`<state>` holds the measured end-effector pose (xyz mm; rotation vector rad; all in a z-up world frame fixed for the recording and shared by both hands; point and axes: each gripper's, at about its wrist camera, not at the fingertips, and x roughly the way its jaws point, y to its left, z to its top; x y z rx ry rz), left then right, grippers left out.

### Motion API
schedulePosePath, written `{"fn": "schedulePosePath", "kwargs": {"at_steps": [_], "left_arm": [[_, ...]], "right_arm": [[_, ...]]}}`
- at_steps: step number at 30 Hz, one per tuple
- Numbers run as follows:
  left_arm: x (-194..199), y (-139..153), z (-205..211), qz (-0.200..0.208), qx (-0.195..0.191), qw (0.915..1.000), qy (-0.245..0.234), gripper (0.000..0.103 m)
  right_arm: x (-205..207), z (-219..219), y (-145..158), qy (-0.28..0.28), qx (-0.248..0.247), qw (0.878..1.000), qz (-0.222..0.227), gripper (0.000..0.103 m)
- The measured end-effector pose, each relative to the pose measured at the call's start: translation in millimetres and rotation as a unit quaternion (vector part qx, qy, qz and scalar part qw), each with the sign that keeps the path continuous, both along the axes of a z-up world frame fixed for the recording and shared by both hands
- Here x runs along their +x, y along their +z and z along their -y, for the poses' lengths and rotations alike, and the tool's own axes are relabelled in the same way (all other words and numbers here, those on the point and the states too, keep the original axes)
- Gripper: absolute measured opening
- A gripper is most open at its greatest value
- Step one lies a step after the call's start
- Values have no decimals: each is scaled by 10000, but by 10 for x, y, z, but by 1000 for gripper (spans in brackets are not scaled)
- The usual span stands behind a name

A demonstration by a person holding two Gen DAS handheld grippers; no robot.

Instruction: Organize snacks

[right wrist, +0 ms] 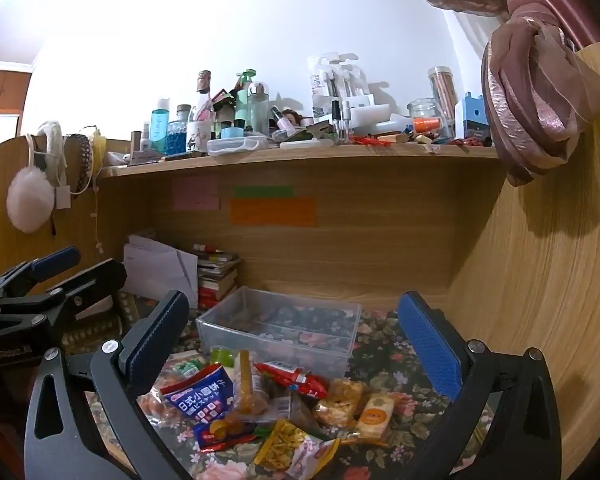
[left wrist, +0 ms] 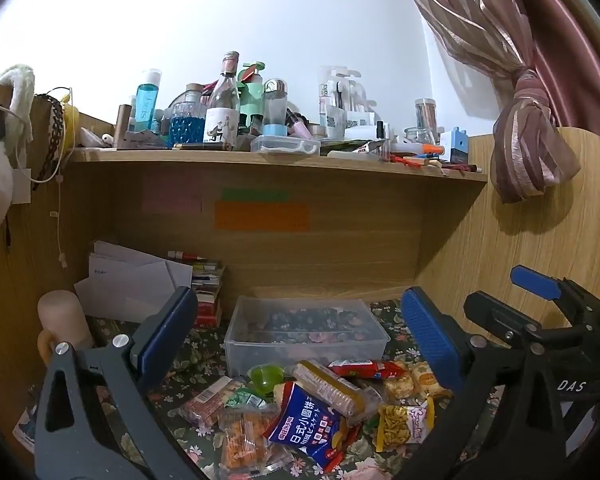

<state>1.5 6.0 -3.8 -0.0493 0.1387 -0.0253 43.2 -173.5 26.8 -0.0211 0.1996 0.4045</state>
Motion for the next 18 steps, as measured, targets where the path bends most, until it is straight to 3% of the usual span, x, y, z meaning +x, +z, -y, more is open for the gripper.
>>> {"fn": "schedulePosePath", "kwargs": {"at_steps": [18], "left_arm": [[42, -37, -19, -51, -50, 10000, 21, 103]], "right_arm": [[24, -58, -74, 77, 11, 9999, -66, 103]]}}
